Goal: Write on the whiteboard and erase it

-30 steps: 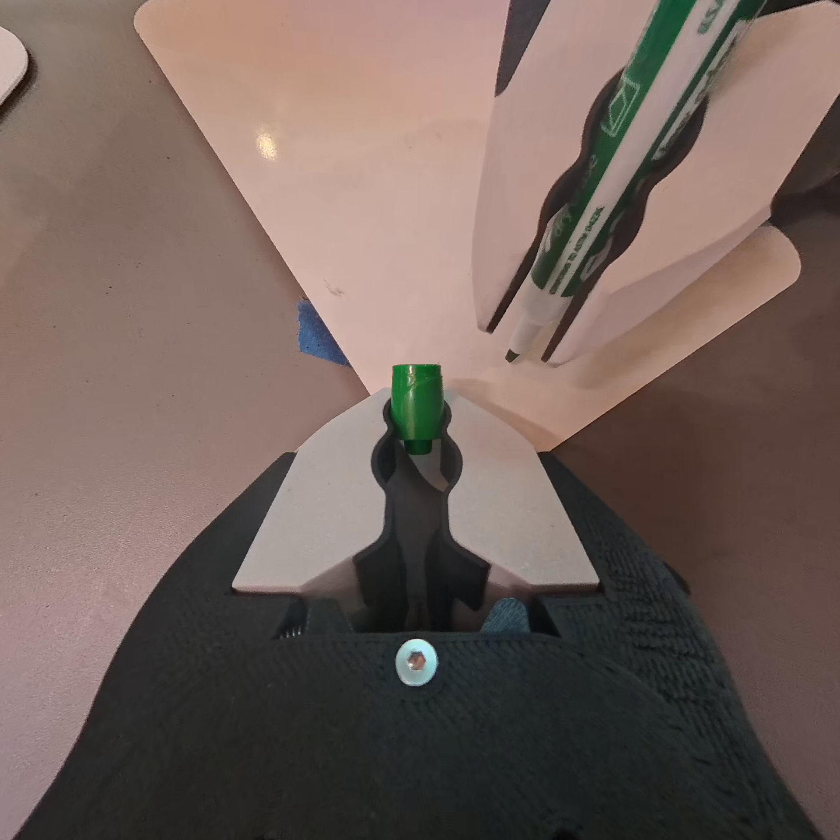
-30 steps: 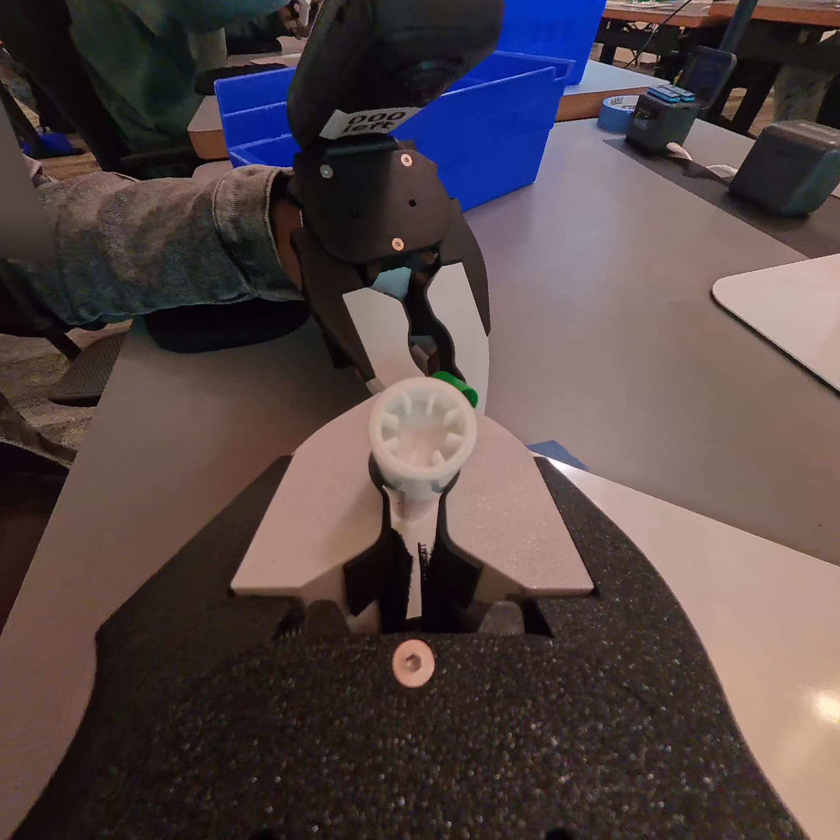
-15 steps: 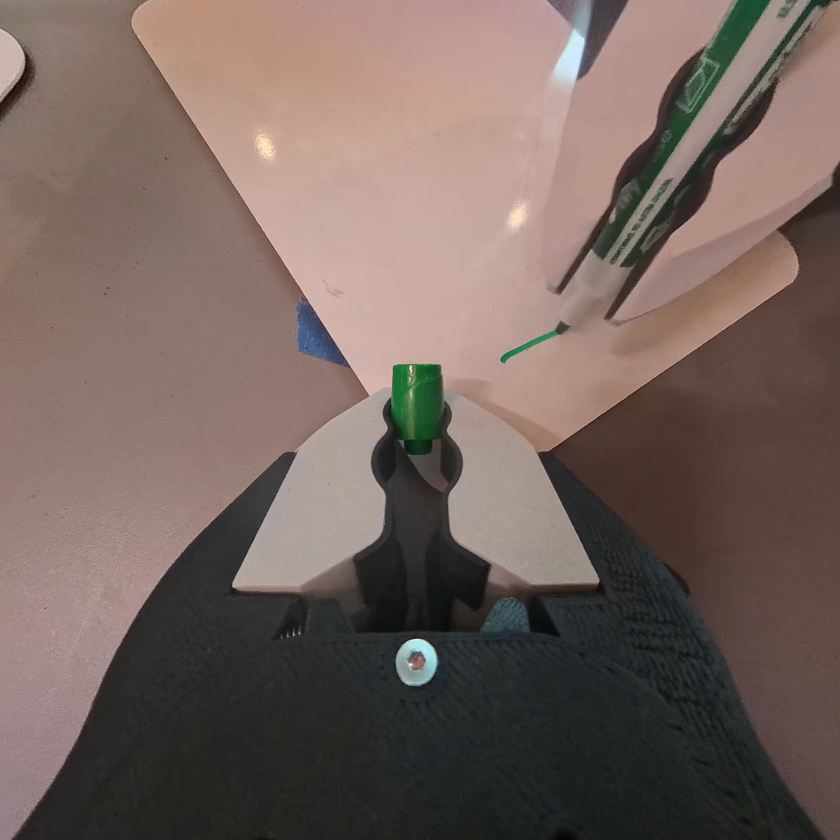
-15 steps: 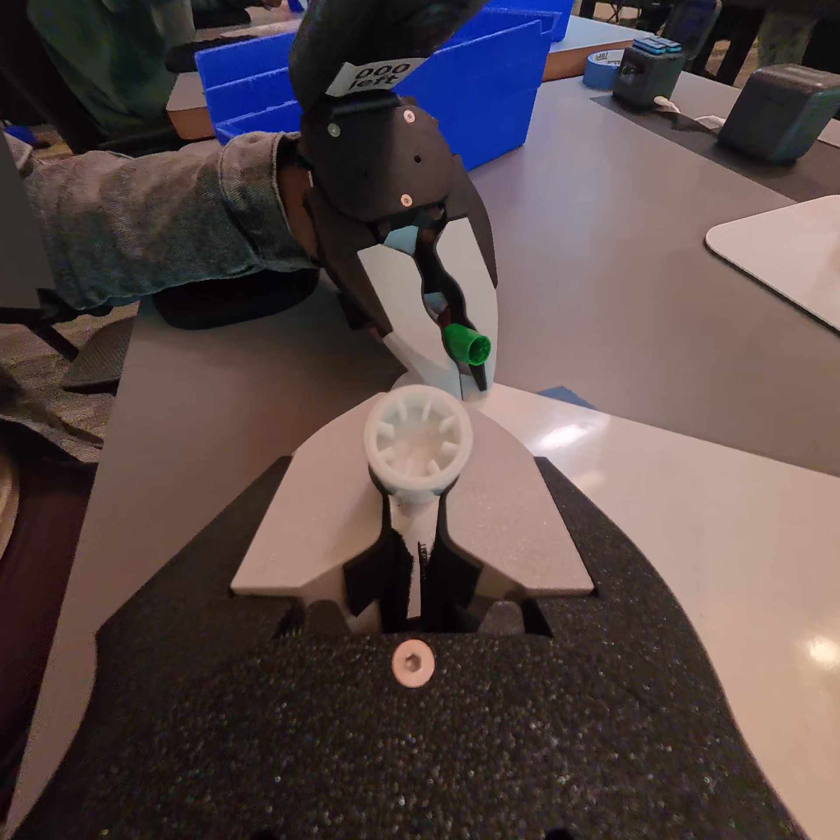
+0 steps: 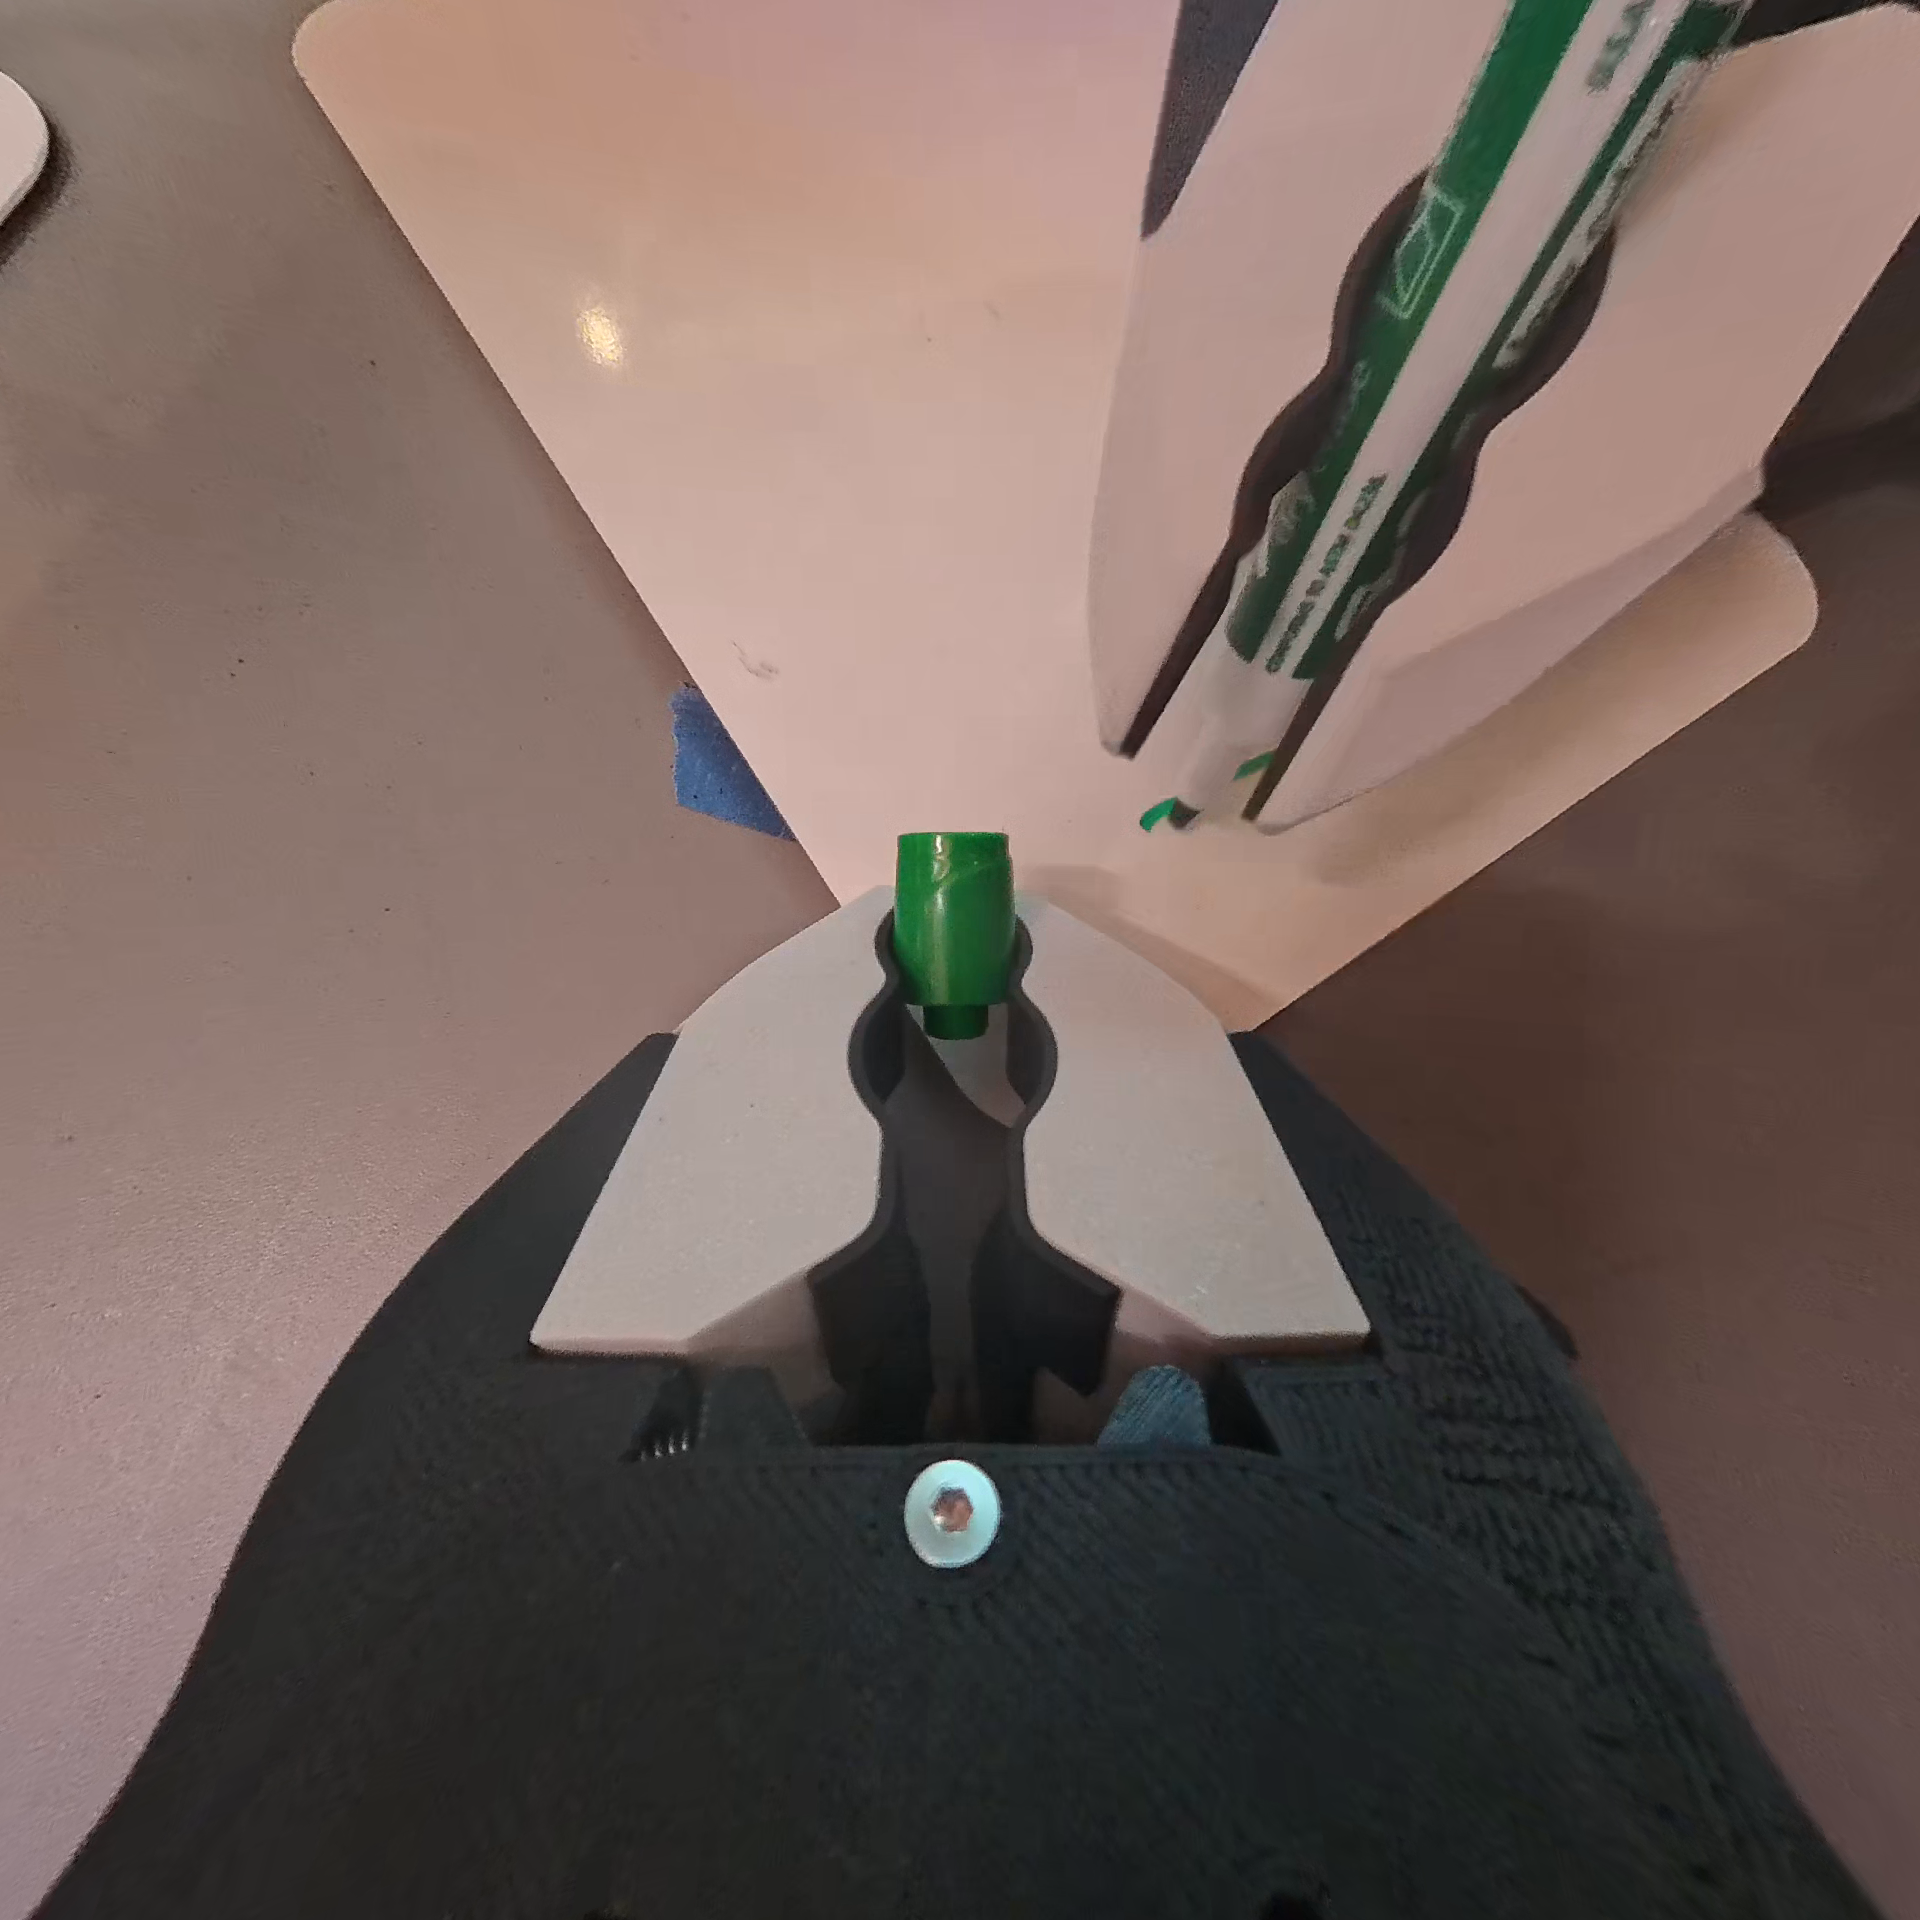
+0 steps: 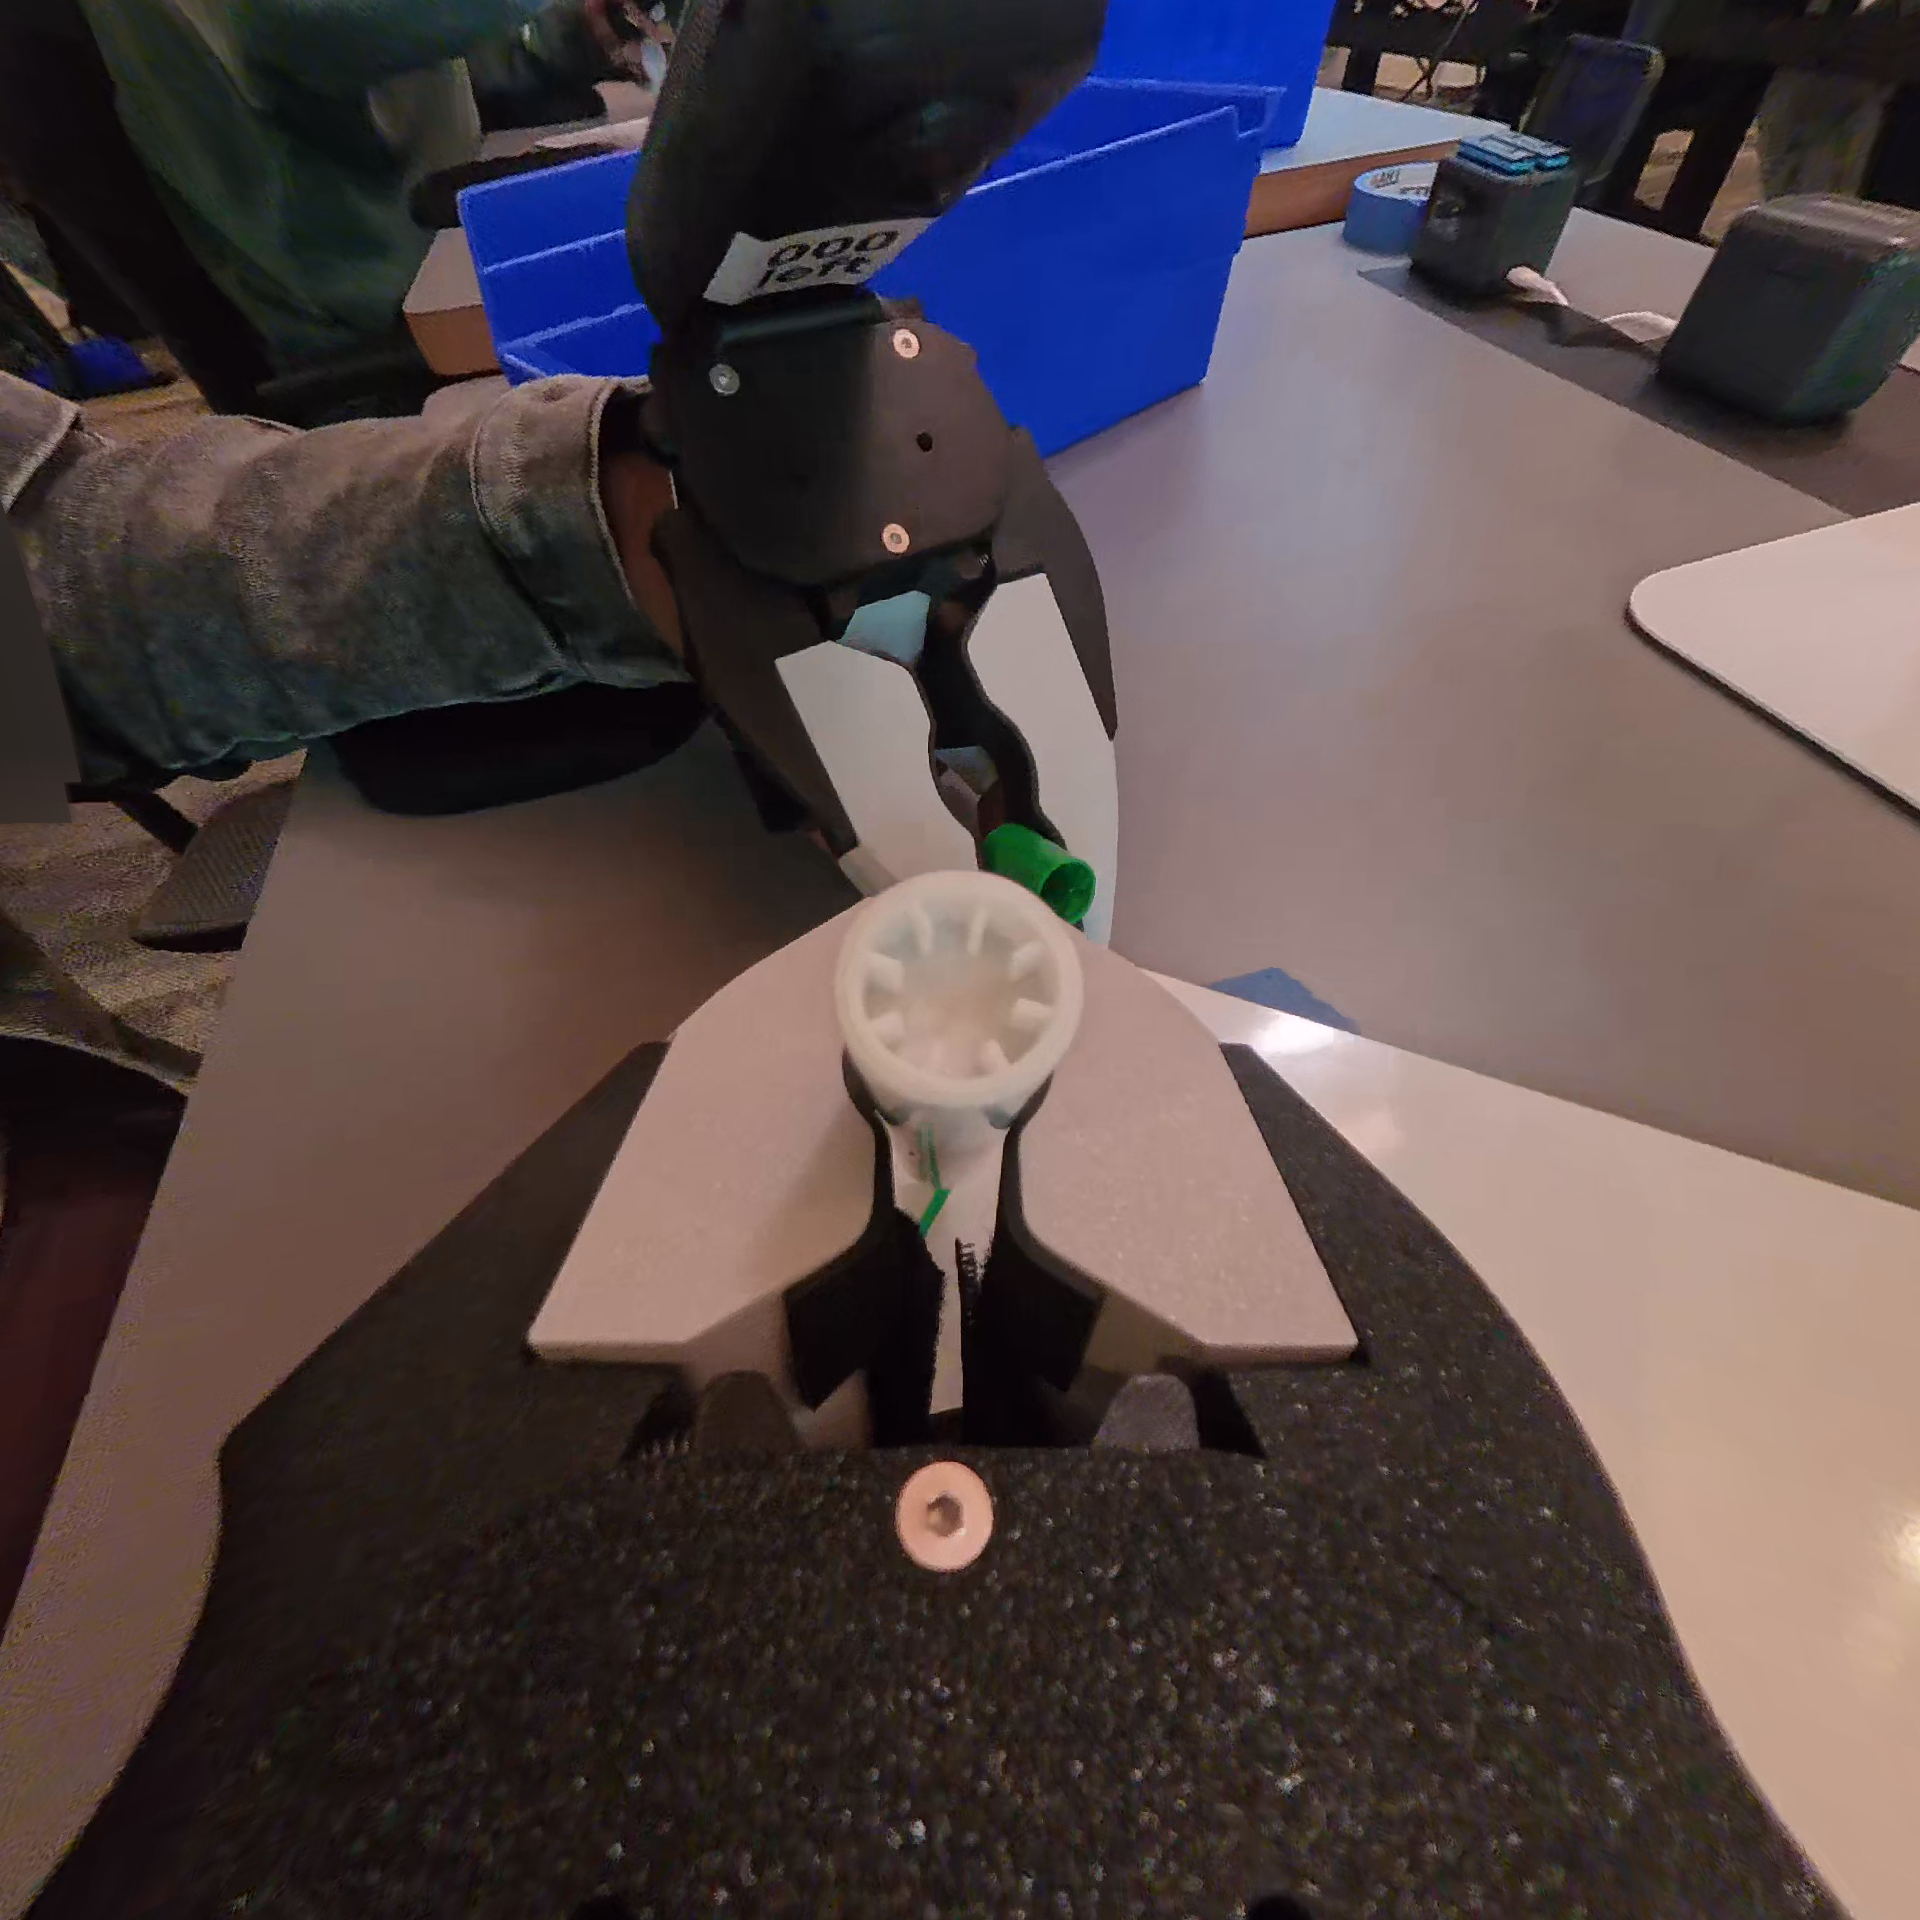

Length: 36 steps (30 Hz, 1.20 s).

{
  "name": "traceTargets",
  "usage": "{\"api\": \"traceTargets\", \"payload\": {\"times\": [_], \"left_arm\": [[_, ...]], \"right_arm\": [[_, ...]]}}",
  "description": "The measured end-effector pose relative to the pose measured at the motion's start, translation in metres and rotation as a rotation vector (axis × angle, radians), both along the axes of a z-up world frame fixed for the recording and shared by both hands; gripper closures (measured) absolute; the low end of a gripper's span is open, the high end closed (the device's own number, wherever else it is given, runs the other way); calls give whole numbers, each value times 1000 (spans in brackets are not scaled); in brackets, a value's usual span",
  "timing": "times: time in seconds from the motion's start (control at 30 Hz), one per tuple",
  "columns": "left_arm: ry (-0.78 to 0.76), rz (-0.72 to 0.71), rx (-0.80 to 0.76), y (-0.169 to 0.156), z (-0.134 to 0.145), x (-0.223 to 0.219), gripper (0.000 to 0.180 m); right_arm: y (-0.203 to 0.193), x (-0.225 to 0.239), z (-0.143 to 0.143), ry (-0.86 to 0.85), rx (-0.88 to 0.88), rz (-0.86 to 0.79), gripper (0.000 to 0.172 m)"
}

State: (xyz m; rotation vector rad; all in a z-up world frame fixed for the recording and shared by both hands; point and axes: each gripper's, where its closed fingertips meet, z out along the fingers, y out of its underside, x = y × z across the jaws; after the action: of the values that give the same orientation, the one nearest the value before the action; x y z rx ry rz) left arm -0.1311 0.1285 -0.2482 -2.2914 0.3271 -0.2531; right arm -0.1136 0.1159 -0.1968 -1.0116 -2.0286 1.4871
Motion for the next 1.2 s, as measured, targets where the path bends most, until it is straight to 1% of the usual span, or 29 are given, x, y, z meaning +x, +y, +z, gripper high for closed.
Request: {"api": "traceTargets", "payload": {"times": [0.17, 0.37, 0.43, 0.73, 0.83, 1.03, 1.1, 1.2], "left_arm": [[3, -7, -3, -1, 0, 1, 165], [5, -7, -3, 0, 0, 1, 165], [7, -7, -3, 0, 0, 1, 165], [4, -10, -3, 0, 0, 1, 165], [5, -11, -3, 0, 0, 1, 165], [5, -9, -2, 0, 0, 2, 165], [6, -10, -2, 0, 0, 2, 165], [3, -10, 0, 0, 0, 2, 165]], "right_arm": [[1, -1, -3, -11, 28, -2, 156], [30, 16, -4, -17, 24, -70, 156], [33, 17, -4, -15, 26, -76, 156], [38, -17, -4, 16, 68, -90, 155], [44, -10, -4, 14, 70, -106, 155], [63, 27, -4, -1, 53, -160, 156], [67, 27, -1, 12, 31, -166, 156], [67, 10, 6, 44, -12, -161, 156]]}}
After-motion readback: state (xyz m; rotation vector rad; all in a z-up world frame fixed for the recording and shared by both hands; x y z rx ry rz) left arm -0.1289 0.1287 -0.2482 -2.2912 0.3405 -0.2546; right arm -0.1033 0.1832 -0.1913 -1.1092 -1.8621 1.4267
